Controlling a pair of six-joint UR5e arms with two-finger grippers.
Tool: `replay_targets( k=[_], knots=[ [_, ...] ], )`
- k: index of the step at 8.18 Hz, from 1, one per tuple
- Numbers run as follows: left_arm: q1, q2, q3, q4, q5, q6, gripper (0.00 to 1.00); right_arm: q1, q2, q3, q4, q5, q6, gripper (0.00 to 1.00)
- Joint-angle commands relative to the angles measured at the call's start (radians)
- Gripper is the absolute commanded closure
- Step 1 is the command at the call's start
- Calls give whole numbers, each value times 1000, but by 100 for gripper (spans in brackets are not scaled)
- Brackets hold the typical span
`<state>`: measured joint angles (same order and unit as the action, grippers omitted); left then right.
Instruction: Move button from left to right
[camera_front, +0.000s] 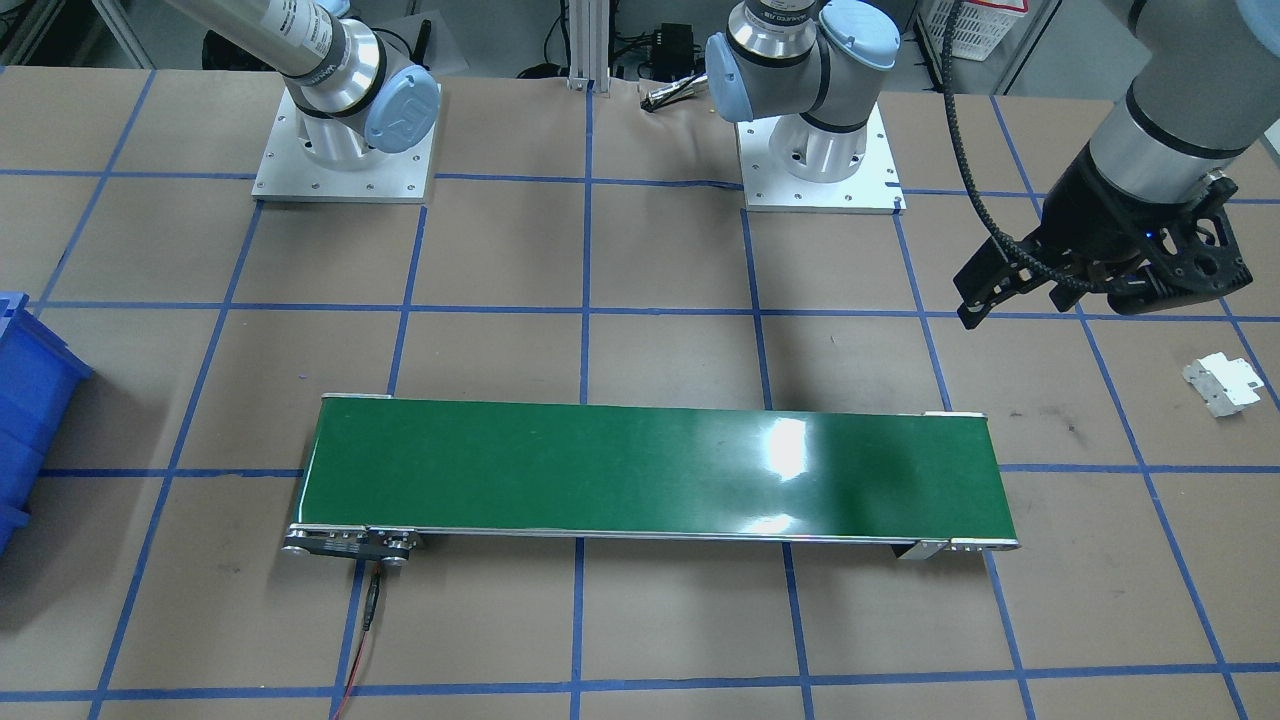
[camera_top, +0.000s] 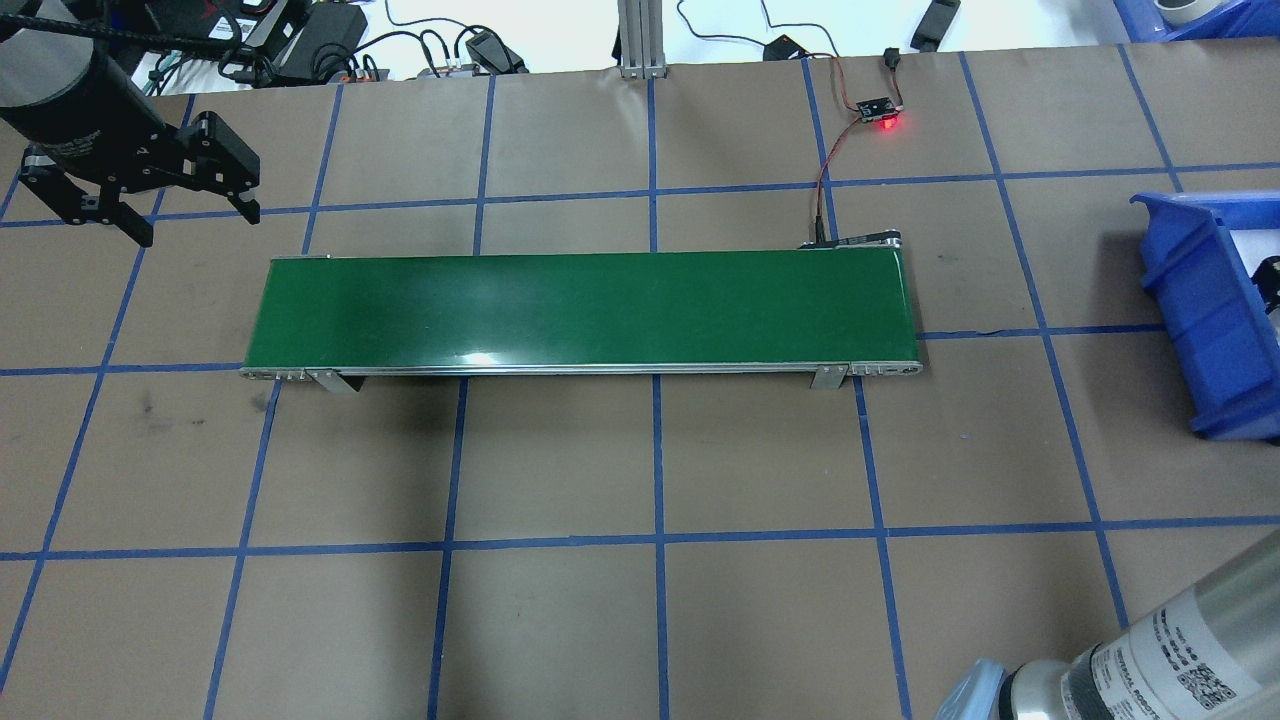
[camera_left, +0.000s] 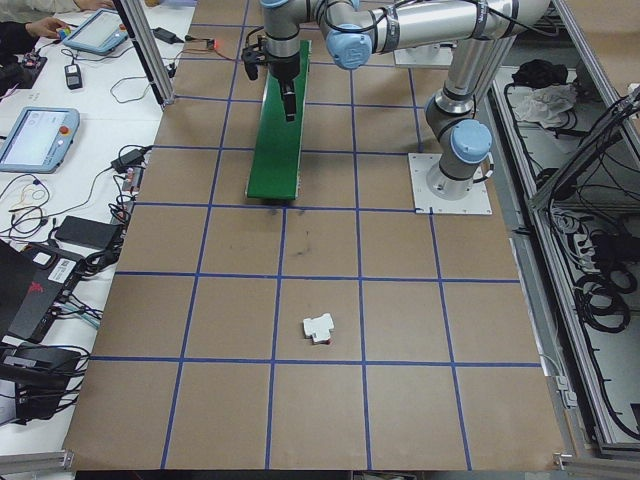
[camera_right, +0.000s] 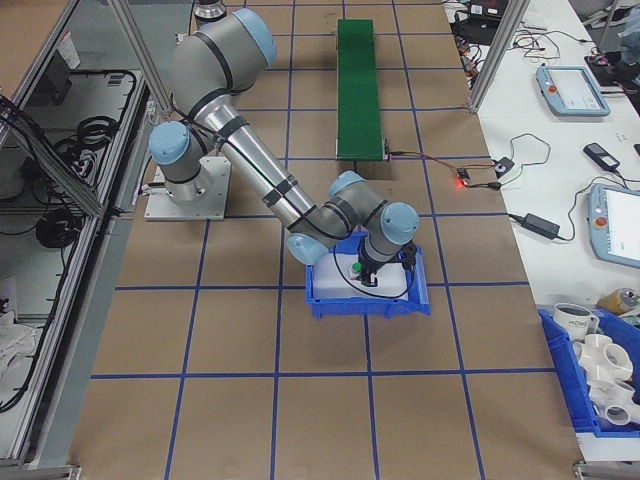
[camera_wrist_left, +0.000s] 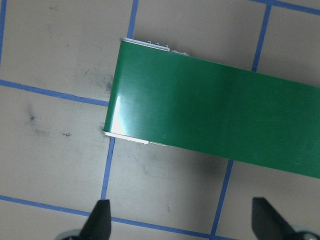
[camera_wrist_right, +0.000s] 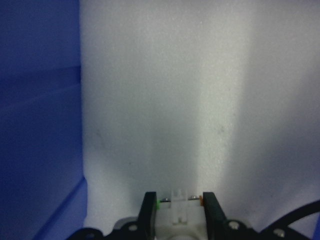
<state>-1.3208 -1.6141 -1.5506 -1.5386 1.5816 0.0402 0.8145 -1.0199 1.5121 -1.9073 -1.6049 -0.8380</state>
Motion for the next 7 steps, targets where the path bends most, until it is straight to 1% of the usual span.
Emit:
replay_targets(
  k=[1,2,3,4,5,6,7],
  knots=[
    [0,0,-8,0,2,0,0,-2,9,17,-45,-6,-50,18],
    [0,-1,-6,0,0,0,0,-2,7,17,-45,-7,-52,12],
    [0,-1,-8,0,1,0,0,-2,-11,16,-45,-32,-61,5],
    [0,-1,-9,2,2,0,0,-2,-49,16,-41,-52,-61,2],
    [0,-1,-5,0,2,0,0,-2,-105,16,-4,-62,-64,0],
    [0,3,1,-5,2,-2,0,-2,-174,16,92,-70,-63,0],
    [-2,3,0,-8,0,-3,0,9,-268,16,162,-61,-34,0]
  ],
)
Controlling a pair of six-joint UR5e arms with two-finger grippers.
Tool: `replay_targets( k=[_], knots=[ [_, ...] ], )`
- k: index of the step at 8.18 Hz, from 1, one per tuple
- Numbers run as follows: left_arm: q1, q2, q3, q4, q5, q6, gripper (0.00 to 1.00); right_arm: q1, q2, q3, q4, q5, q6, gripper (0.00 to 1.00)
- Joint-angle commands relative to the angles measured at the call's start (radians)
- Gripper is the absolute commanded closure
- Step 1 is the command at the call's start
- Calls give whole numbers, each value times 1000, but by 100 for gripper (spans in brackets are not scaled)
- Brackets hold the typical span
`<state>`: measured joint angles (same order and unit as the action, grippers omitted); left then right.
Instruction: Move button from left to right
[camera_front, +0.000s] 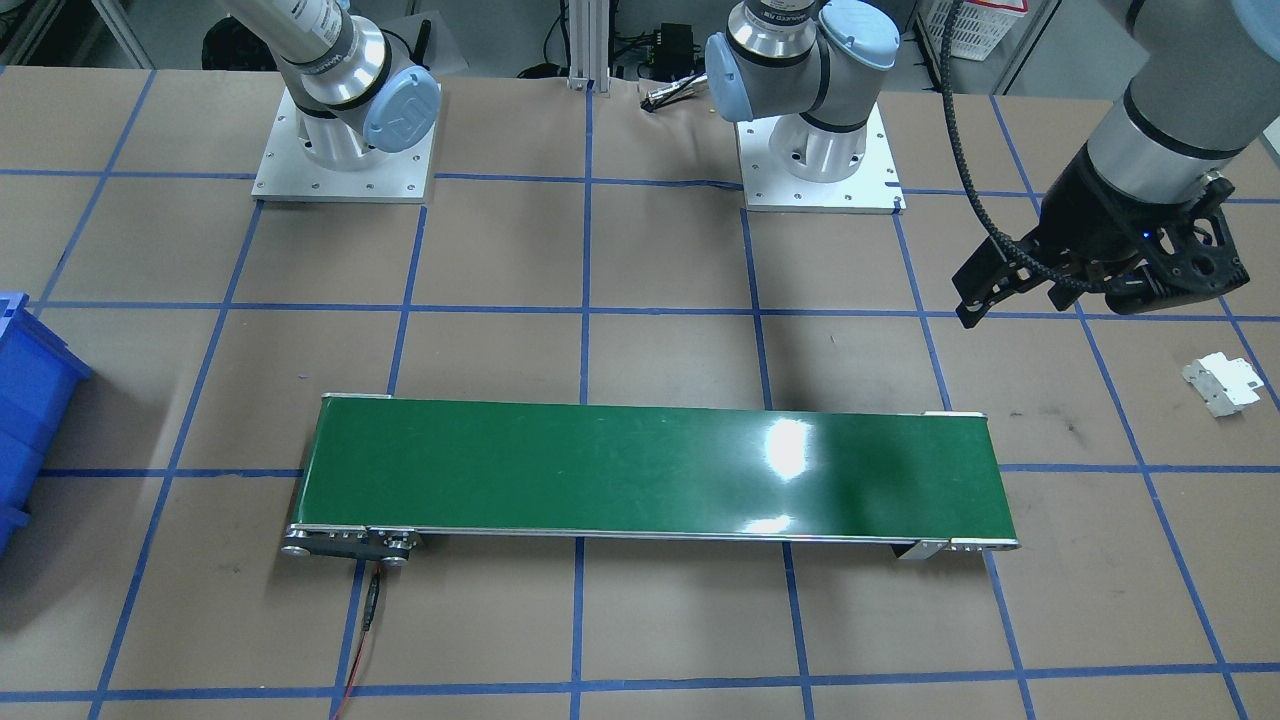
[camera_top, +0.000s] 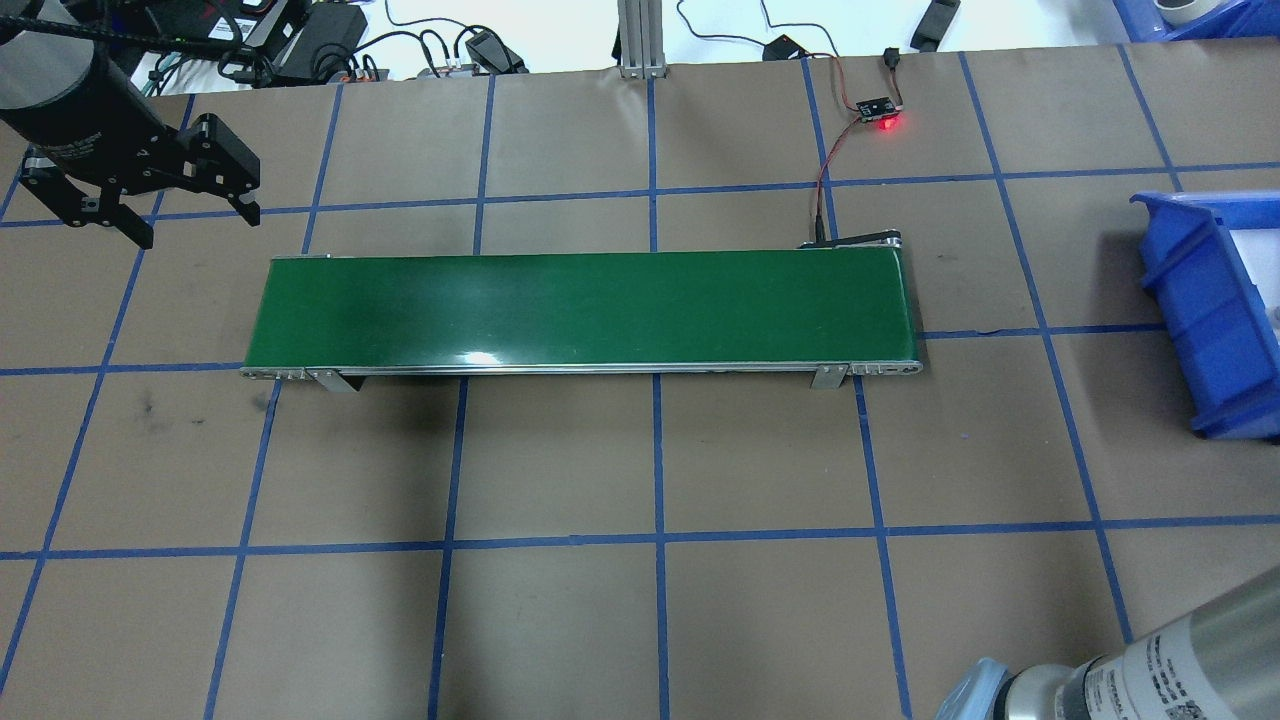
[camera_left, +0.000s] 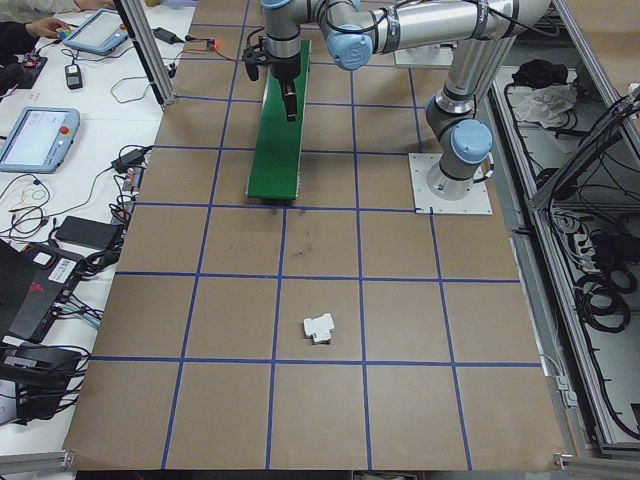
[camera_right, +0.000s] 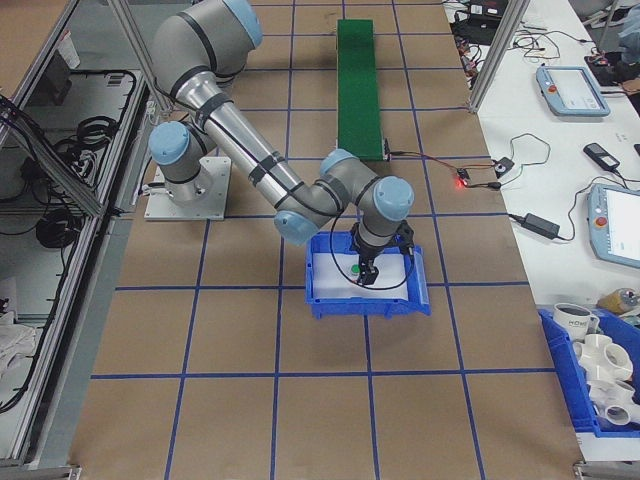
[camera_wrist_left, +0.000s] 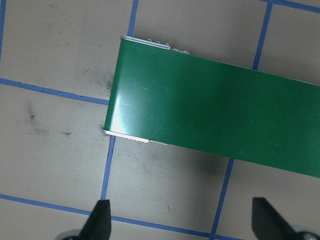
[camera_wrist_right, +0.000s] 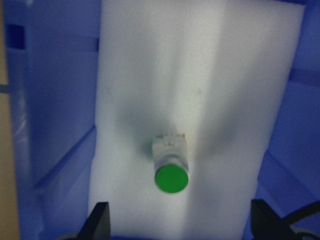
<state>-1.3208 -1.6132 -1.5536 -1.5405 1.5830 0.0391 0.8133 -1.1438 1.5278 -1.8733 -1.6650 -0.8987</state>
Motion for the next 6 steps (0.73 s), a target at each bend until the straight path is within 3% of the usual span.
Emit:
replay_targets(
  k=[1,2,4,6],
  knots=[
    [-1,1,4,-3,-3,-7,0,56,-222,0,190,-1,134,0],
    [-1,2,6,0,-4,-24,0,135,-272,0,276,4,221,0],
    [-3,4,4,-4,-1,-25,0,364,-329,-1,344,59,520,0],
    [-1,3,3,-6,-1,-27,0,595,-362,-5,344,74,753,0]
  ],
)
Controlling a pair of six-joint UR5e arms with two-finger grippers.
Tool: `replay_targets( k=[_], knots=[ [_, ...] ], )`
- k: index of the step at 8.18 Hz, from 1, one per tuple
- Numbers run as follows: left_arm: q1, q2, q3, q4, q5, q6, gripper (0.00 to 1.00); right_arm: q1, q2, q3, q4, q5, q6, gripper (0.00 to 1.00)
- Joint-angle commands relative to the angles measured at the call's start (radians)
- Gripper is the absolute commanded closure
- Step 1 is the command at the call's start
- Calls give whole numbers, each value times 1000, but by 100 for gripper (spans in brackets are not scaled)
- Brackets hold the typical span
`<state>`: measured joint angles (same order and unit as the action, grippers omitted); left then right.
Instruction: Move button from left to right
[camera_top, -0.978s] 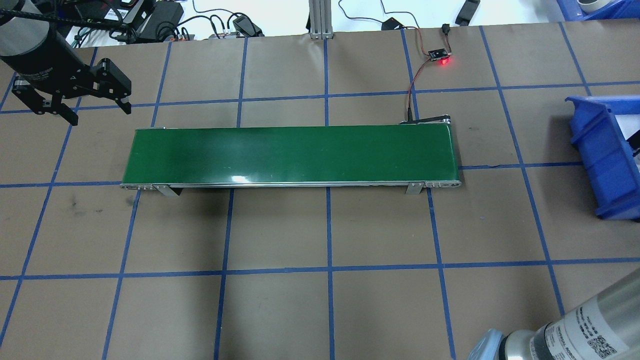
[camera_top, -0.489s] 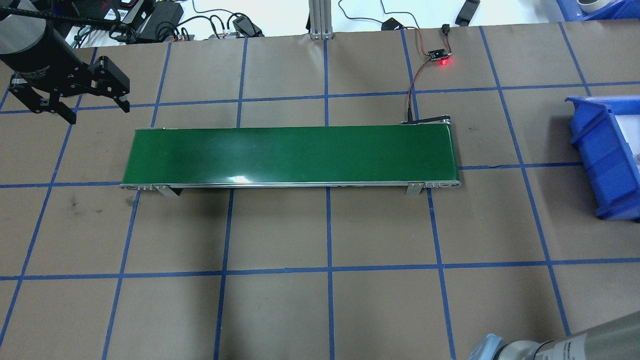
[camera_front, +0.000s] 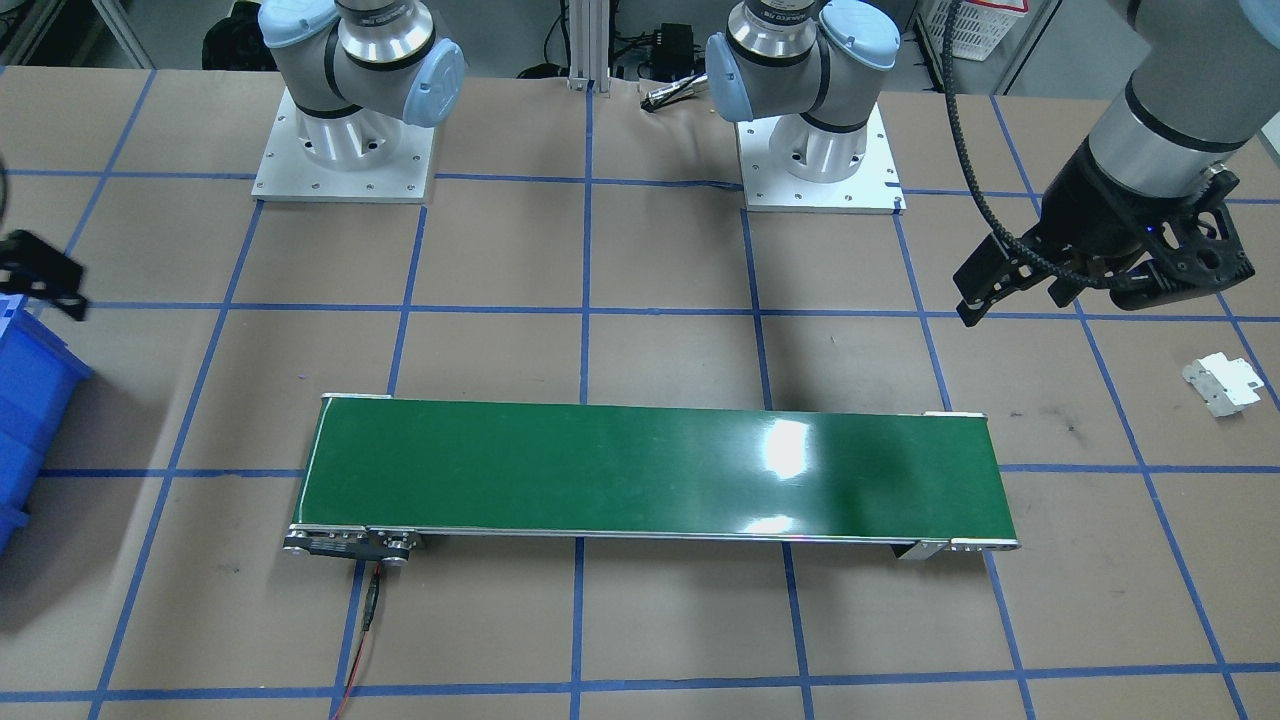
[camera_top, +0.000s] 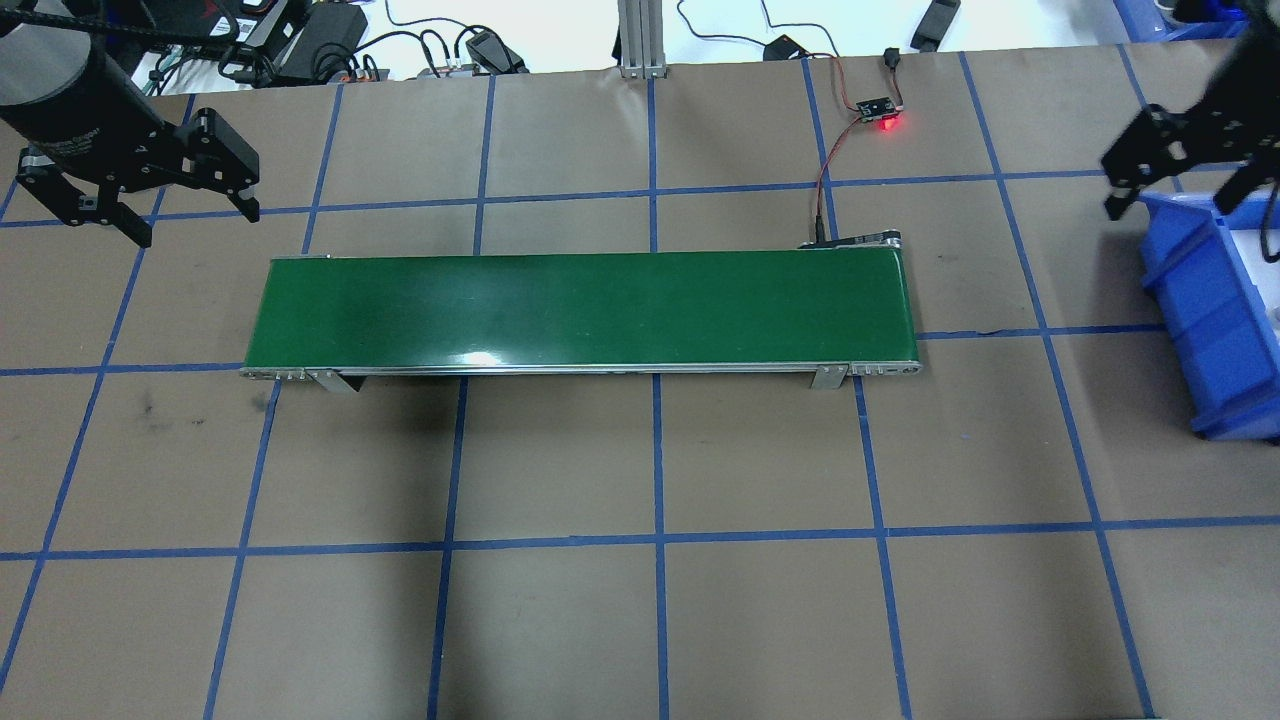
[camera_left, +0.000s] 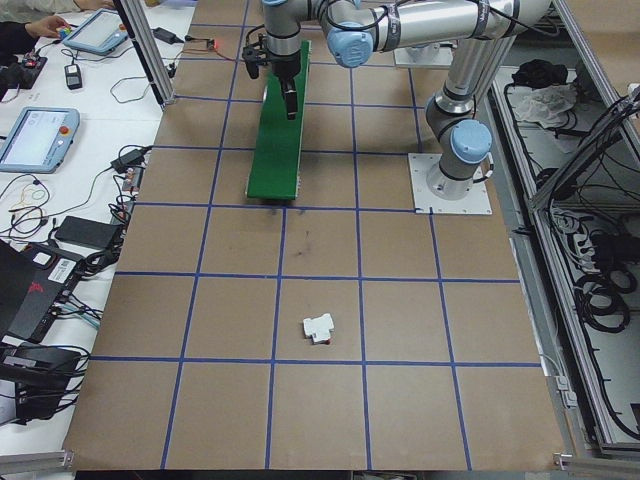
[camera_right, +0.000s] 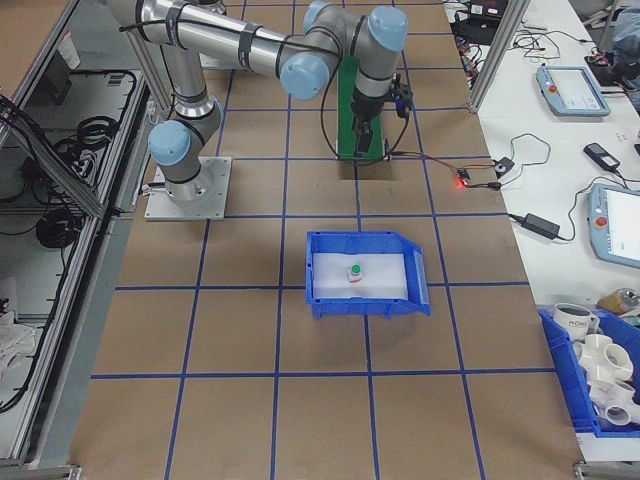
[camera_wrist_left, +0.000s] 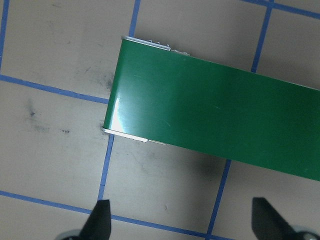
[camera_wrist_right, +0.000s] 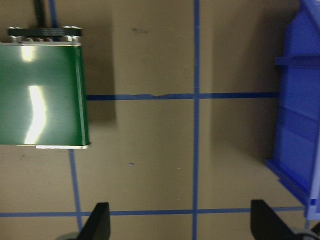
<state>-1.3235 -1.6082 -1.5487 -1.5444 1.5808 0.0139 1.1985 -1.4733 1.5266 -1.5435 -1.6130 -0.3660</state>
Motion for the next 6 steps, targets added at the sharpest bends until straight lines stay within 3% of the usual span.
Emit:
replay_targets(
  k=[1,4,6],
  knots=[
    [1,-2,-10,-2,1,-2,0,310,-42,-3,7,60,333,0],
    [1,-15,-14,6,-2,0,0,453,-61,-3,-45,76,450,0],
    [0,-2,-7,-6,-4,8,0,455,-55,0,-75,79,440,0]
  ],
)
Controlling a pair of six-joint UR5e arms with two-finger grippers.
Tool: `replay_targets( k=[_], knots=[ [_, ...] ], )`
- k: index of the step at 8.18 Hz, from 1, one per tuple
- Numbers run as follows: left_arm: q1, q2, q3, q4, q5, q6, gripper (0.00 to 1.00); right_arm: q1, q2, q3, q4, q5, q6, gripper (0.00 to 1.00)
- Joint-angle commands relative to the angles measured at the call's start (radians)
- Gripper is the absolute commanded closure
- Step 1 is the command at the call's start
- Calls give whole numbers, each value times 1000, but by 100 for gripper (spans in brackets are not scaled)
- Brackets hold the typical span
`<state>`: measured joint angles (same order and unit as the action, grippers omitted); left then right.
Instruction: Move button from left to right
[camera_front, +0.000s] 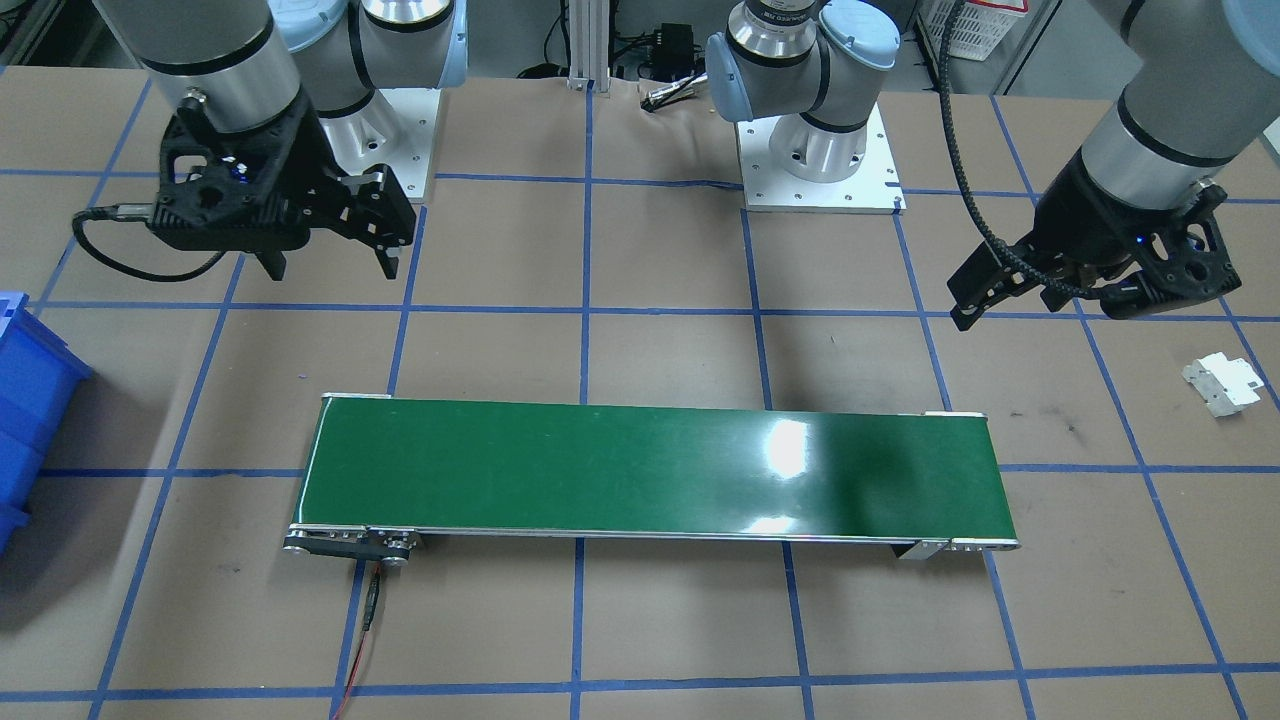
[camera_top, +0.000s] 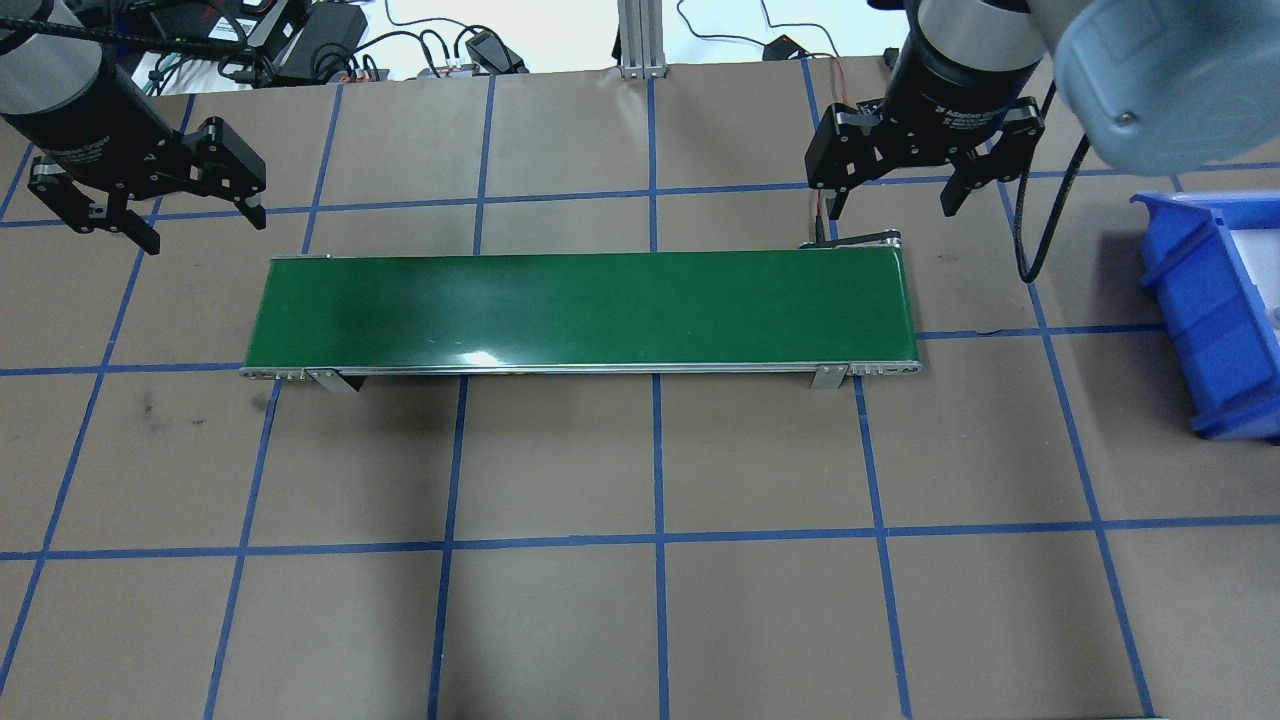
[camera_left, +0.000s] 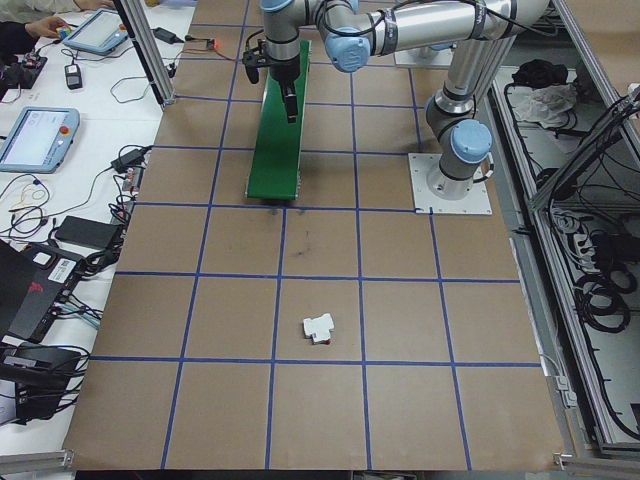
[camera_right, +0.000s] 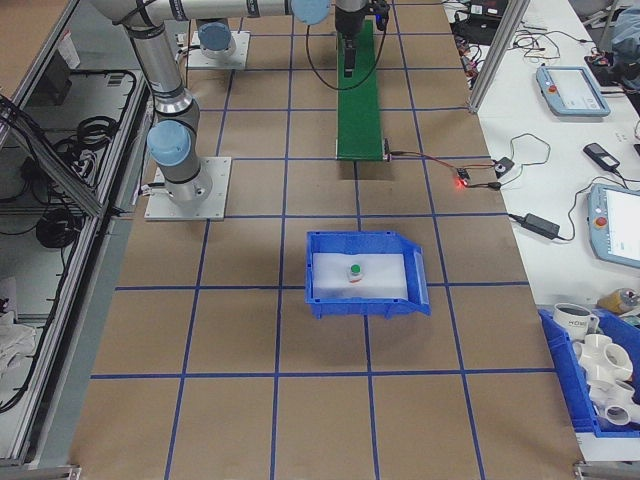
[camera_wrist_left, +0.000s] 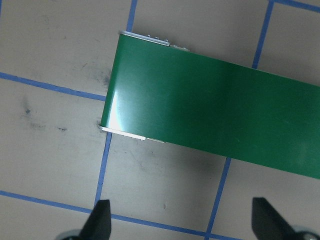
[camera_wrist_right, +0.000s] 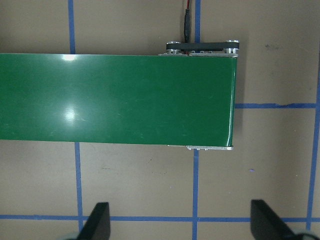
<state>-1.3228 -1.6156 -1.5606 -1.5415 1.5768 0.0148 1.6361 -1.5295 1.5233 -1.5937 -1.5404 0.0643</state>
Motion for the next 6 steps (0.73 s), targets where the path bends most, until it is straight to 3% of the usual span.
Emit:
replay_targets(
  k=[1,6],
  knots=[
    [-1,0,1,0,-3,14,0,18,3,3,-25,5,8,0],
    [-79,23,10,6,-15,16,0,18,5,5,-22,-6,9,0]
  ],
)
